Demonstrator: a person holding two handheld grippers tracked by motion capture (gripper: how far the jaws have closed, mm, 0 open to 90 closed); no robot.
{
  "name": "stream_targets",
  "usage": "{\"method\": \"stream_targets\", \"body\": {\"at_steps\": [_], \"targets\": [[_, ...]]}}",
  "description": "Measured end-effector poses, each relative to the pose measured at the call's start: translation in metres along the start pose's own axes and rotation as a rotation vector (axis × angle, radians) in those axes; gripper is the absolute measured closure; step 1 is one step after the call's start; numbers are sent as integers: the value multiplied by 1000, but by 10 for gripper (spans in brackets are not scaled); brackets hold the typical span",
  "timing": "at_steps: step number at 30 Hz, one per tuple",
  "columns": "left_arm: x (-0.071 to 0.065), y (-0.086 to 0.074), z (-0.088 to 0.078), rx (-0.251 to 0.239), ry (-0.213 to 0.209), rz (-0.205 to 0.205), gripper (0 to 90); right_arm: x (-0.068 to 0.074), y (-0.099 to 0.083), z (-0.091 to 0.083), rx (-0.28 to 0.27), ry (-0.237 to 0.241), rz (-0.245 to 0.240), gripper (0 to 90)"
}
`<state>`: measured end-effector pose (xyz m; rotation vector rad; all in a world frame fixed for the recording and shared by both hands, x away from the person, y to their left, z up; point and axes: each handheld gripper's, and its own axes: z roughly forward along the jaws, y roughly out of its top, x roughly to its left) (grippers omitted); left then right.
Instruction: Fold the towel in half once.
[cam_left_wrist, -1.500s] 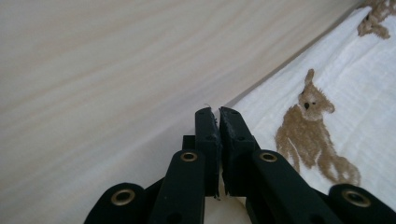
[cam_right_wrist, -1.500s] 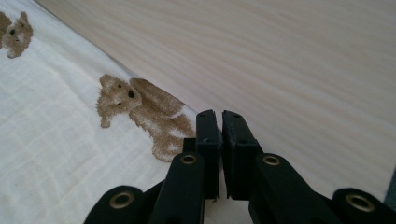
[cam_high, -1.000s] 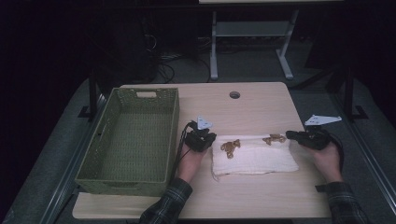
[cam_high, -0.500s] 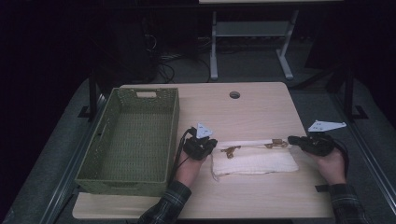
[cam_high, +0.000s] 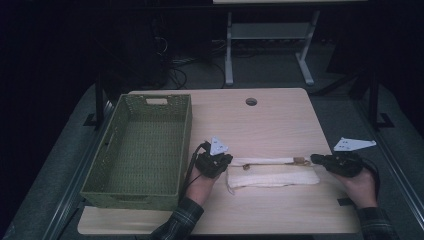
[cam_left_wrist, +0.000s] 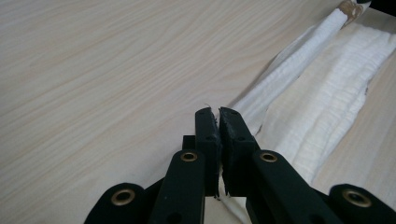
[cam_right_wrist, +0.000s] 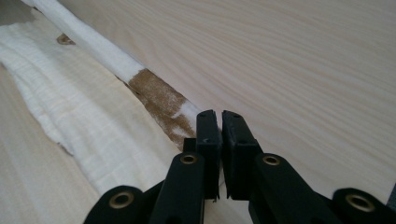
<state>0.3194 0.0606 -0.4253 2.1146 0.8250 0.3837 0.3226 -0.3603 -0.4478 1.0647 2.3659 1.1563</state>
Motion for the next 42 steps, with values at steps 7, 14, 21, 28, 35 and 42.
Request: {"method": "stream_targets", "body": {"at_steps": [7, 14, 21, 28, 35, 42], "targets": [[-8, -5, -2, 17, -7, 18, 860, 6, -6, -5, 3, 8, -3, 854], [-14, -9, -4, 30, -13, 24, 858, 12, -12, -11, 10, 18, -12, 851], [-20, -18, -4, 66, -33, 24, 854, 20, -16, -17, 20, 23, -20, 846], [-25, -22, -6, 81, -52, 12, 811, 24, -25, -21, 33, 49, -8, 791], [-27, -12, -19, 35, -83, -3, 774, 25, -20, -36, -62, 81, 23, 826], [-31, -24, -1, 98, -148, -28, 787, 29, -25, -21, 41, 110, 5, 870]]}}
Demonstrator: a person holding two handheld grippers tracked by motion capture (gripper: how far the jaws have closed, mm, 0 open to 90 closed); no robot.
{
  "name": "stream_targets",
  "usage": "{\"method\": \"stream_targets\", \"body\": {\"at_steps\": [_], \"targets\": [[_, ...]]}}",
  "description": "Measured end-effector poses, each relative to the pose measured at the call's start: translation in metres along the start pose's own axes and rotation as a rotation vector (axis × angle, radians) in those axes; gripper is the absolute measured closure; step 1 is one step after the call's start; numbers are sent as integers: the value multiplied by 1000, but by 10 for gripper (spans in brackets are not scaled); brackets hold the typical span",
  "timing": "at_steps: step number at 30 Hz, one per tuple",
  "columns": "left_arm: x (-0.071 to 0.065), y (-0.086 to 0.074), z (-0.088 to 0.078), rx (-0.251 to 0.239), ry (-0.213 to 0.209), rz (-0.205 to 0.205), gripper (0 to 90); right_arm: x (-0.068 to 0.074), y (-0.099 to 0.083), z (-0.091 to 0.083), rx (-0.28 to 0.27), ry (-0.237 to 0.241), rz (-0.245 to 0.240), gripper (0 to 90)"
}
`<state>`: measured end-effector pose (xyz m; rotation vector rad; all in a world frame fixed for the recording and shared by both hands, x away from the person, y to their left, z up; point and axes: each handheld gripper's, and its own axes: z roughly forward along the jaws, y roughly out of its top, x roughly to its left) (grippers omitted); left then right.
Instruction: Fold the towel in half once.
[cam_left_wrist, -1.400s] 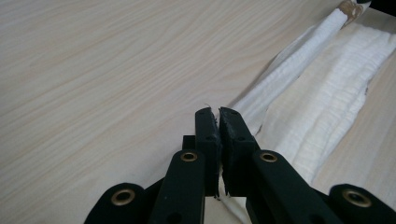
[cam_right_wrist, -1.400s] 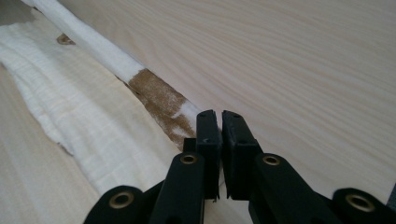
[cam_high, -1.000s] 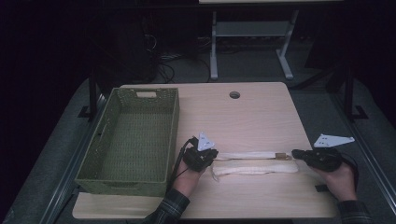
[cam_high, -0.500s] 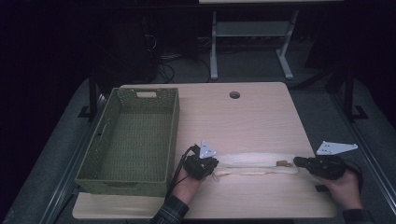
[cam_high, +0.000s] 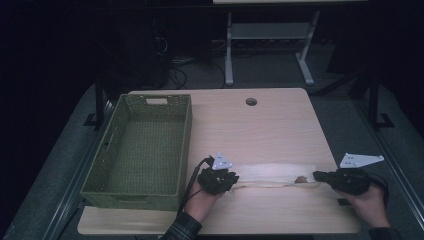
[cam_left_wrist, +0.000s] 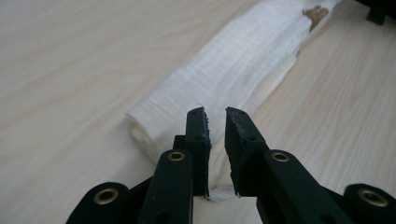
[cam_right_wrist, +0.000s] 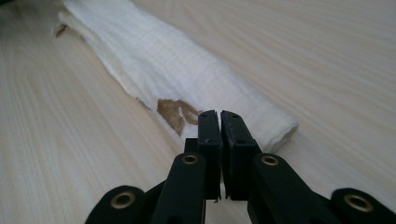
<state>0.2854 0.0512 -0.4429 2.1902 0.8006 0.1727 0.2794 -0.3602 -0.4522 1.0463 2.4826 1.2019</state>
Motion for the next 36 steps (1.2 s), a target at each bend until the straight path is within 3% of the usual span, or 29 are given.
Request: {"method": "stream_targets", "body": {"at_steps": [2, 5, 13, 17, 21, 24, 29, 36], "targets": [[0, -3, 6, 31, -6, -5, 787, 0, -2, 4, 34, -7, -5, 876], [0, -6, 10, 69, 19, 20, 787, -1, -6, 11, 97, -11, -19, 884], [5, -7, 10, 88, 33, 45, 787, -1, -7, 12, 106, -7, -31, 890], [5, -5, 3, 68, 34, 53, 710, -2, -5, 9, 83, -5, -5, 891], [6, -6, -6, 62, 42, 46, 571, 0, 0, 4, 41, 3, 16, 897], [6, -9, -10, 42, 36, 28, 479, 6, 0, 6, 58, 6, 15, 898], [1, -12, -10, 42, 47, 30, 425, 12, -5, 14, 116, -23, 5, 898], [-2, -13, -2, 52, 43, 39, 396, 6, -2, 18, 119, -47, -5, 899]]}}
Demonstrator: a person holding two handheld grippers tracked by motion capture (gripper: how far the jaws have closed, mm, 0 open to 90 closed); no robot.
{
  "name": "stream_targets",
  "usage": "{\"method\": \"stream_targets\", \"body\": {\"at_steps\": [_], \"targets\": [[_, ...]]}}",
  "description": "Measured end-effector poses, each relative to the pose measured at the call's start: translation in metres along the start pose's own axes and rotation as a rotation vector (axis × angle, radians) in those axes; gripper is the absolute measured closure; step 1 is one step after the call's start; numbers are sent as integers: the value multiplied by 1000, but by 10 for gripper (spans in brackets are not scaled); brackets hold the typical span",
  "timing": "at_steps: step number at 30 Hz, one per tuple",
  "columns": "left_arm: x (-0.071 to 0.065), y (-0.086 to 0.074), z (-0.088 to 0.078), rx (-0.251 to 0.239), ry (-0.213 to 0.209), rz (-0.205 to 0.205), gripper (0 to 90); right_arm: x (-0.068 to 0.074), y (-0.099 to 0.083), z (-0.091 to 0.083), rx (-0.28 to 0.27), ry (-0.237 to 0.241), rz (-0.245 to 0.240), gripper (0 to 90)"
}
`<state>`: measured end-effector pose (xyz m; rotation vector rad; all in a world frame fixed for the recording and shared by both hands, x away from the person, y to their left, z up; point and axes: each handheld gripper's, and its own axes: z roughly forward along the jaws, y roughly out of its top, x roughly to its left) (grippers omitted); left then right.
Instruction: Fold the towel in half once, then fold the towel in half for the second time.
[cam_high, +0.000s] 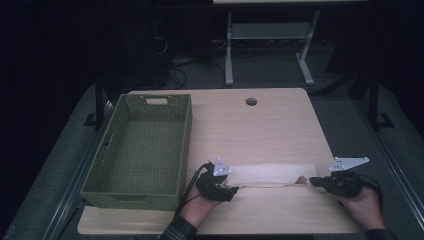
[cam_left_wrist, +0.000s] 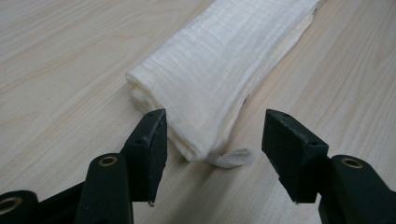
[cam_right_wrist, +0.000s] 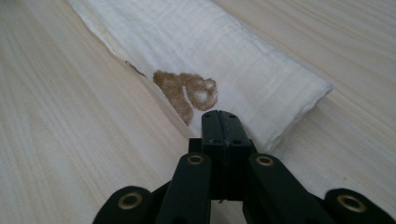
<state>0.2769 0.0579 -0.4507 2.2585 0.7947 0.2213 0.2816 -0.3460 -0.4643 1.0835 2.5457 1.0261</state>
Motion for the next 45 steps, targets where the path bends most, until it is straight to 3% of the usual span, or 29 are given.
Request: {"method": "stream_targets", "body": {"at_steps": [15, 23, 33, 37, 45], "targets": [[-1, 0, 4, -10, -15, 5, 373, -28, 21, 17, -7, -28, 1, 899], [0, 0, 3, -17, -8, 6, 373, -44, 39, 30, 3, -43, 31, 899], [0, 1, 1, -27, -6, 5, 373, -61, 69, 59, -17, -49, 25, 899], [0, 1, 2, -27, -7, 6, 373, -65, 84, 70, -1, -59, 0, 899], [1, 2, 2, -23, -11, 14, 373, -78, 113, 99, -36, -16, 18, 898]]}}
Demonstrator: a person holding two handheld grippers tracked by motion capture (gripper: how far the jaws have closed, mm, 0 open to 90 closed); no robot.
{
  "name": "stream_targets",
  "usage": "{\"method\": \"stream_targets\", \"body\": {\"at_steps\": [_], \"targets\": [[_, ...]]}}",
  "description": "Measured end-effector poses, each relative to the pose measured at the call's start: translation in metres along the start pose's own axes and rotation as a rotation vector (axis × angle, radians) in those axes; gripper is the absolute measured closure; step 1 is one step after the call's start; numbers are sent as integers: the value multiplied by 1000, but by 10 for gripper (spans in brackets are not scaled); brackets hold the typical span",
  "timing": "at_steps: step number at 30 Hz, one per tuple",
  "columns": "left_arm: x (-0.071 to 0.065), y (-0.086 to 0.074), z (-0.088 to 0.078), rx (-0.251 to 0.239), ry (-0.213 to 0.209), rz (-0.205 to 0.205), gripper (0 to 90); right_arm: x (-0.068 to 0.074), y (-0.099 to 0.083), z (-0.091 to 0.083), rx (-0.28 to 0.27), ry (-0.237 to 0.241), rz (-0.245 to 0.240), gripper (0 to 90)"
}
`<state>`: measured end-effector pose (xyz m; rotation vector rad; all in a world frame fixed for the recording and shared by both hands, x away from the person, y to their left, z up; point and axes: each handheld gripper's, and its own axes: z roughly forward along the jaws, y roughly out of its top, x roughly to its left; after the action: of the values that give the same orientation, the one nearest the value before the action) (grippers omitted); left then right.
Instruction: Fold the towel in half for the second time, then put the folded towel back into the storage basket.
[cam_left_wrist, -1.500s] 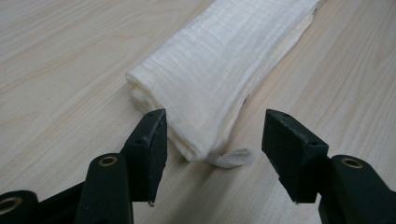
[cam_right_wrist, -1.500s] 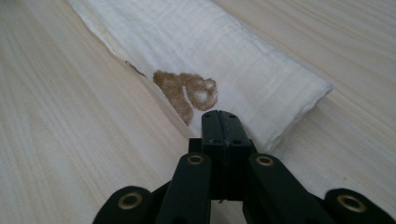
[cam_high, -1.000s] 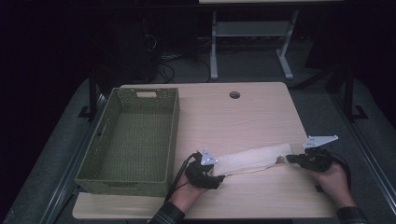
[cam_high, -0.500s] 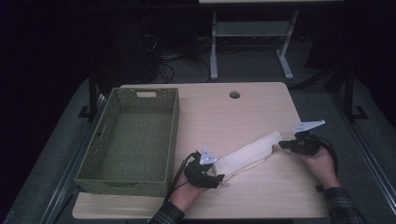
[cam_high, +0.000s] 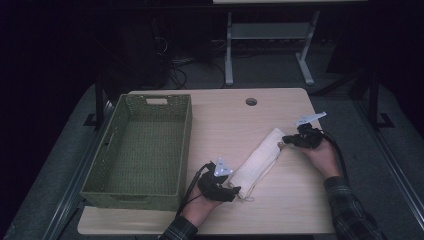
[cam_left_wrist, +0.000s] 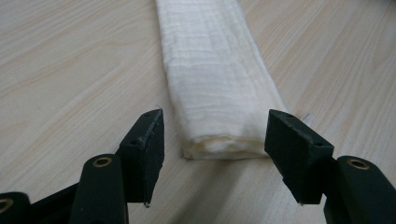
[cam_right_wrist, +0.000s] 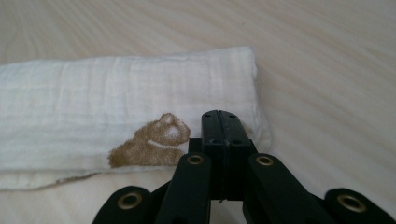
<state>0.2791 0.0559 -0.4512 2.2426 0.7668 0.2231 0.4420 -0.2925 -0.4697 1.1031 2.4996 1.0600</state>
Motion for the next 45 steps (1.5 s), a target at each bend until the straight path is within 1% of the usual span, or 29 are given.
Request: {"method": "stream_targets", "body": {"at_steps": [1, 2, 3, 4, 5, 7, 9, 10, 11, 12, 13, 15, 17, 18, 19, 20, 22, 23, 24, 26, 27, 29, 32, 33, 35, 38, 40, 42, 45], "targets": [[0, 0, 0, -4, -2, -2, 373, -2, 1, 2, -6, 4, -2, 898], [-1, 0, 1, -8, -4, -9, 373, -2, 4, 5, -7, 9, 9, 898], [-1, 0, 1, -4, -2, -5, 373, -3, 5, 6, -8, 11, 12, 898], [-1, 0, 1, -5, -3, -6, 373, -4, 7, 7, -10, 10, 2, 898], [-1, 0, 0, -5, -2, -6, 373, -3, 7, 7, -9, 7, 3, 893], [0, -1, 0, -3, -2, -4, 374, -2, 5, 2, -17, -4, 3, 829], [0, 0, -1, -3, 0, -3, 376, -1, 2, -5, -50, -4, 8, 792], [0, 1, -2, -4, -4, -12, 386, 0, 0, -8, -60, -3, 17, 756], [1, 1, -2, -15, 0, -13, 392, 2, -3, -12, -77, 2, 30, 728], [2, 3, -3, -23, 1, -10, 407, 2, -5, -15, -88, 7, 28, 707], [3, 4, -3, -28, -6, -13, 442, 5, -8, -18, -91, 5, 33, 674], [5, 7, -3, -36, 7, -3, 514, 10, -13, -23, -92, 6, 31, 604], [10, 13, -1, -47, 16, -12, 627, 16, -17, -27, -83, -13, 4, 538], [12, 15, 0, -48, 20, -12, 671, 19, -18, -30, -76, -16, 6, 511], [15, 19, 1, -51, 26, -6, 736, 21, -20, -31, -82, -25, -5, 482], [17, 21, 2, -51, 30, -4, 792, 24, -22, -35, -89, -29, 4, 456], [22, 26, 7, -37, 41, -3, 873, 28, -27, -39, -96, -11, 6, 410], [23, 26, 11, -26, 48, 5, 895, 32, -30, -41, -89, -20, 11, 389], [24, 27, 14, -2, 56, 16, 896, 34, -32, -42, -87, -28, 6, 370], [24, 26, 22, 27, 50, 30, 896, 38, -35, -44, -81, -40, 1, 343], [23, 26, 24, 36, 48, 38, 896, 40, -37, -45, -70, -59, -15, 329], [19, 24, 30, 59, 34, 62, 895, 40, -40, -47, -69, -77, -11, 312], [14, 23, 34, 80, 16, 82, 895, 37, -42, -49, -80, -78, 4, 308], [12, 22, 35, 82, 9, 87, 895, 35, -42, -49, -86, -82, -2, 308], [9, 22, 34, 85, -6, 95, 895, 35, -42, -48, -88, -82, -1, 304], [-2, 21, 33, 94, -33, 126, 895, 36, -42, -46, -80, -82, -13, 300], [-9, 19, 33, 87, -49, 138, 895, 37, -41, -45, -80, -77, -14, 300], [-18, 19, 34, 90, -60, 165, 895, 38, -41, -44, -81, -70, -24, 300], [-27, 20, 36, 88, -75, 188, 895, 39, -41, -42, -82, -59, -19, 300]]}}
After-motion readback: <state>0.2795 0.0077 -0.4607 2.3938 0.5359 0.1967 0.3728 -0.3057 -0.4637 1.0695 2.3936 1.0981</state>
